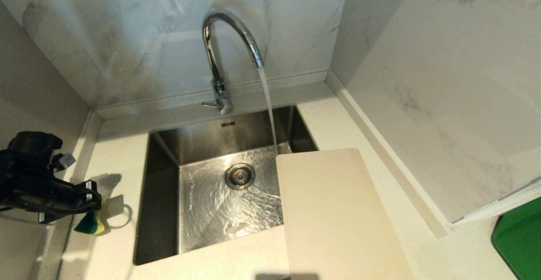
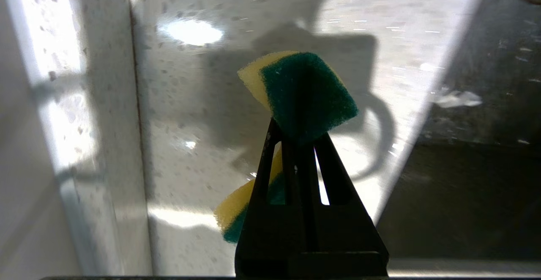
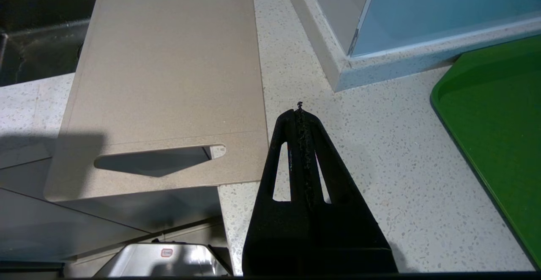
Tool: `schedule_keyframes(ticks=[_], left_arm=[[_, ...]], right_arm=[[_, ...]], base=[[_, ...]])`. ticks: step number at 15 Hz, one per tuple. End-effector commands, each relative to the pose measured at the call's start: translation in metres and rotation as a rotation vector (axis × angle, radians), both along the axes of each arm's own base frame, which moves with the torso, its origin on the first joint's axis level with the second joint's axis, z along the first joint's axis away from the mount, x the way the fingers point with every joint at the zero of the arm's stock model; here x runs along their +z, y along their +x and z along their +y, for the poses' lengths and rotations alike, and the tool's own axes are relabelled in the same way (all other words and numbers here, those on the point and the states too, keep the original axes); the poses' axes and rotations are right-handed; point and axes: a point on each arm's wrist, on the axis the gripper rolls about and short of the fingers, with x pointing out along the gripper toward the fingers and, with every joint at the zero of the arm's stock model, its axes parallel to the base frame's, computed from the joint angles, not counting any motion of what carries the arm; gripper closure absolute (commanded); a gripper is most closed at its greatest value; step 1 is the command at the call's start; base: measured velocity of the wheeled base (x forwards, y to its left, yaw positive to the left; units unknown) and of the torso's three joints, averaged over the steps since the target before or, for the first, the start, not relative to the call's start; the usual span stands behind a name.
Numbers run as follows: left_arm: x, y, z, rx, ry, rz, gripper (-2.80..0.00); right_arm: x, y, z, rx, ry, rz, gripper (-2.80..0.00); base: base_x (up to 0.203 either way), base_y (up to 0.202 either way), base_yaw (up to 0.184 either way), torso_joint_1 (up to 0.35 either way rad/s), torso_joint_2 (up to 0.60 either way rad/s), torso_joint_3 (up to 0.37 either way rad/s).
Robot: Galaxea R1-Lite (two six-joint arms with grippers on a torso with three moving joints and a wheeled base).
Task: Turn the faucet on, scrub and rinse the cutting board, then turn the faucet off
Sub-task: Pick up the cleaning cloth, then pick up the cutting board
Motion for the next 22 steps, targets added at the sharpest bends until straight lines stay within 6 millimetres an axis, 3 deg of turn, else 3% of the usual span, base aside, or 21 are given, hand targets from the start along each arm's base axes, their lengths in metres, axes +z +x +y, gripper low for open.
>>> schedule_keyframes(ticks=[1, 5, 7, 13, 22], left_arm=[[0.029, -0.012, -0.003, -0.004, 0.005, -0.08, 0.0], [0.072, -0.039, -0.009, -0.013, 0.014, -0.186, 0.0], [0.093, -0.041, -0.014, 0.006, -0.001, -0.258, 0.0], [0.129, -0.08, -0.037, -0.04, 0.058, -0.38, 0.0], [0.15, -0.112, -0.044, -0.101, 0.107, -0.49, 0.0]], right_arm=[[0.0, 0.0, 0.0, 0.001, 0.0, 0.0, 0.0], [0.0, 0.0, 0.0, 0.002, 0.0, 0.0, 0.0], [0.0, 0.0, 0.0, 0.001, 0.0, 0.001, 0.0], [0.0, 0.0, 0.0, 0.001, 0.0, 0.0, 0.0], [0.0, 0.0, 0.0, 0.001, 0.0, 0.0, 0.0]], base=[[0.0, 0.0, 0.0, 0.0, 0.0, 0.0], [0.0, 0.0, 0.0, 0.0, 0.0, 0.0], [0.0, 0.0, 0.0, 0.0, 0.0, 0.0], [0.0, 0.0, 0.0, 0.0, 0.0, 0.0], [0.0, 0.0, 0.0, 0.0, 0.0, 0.0]])
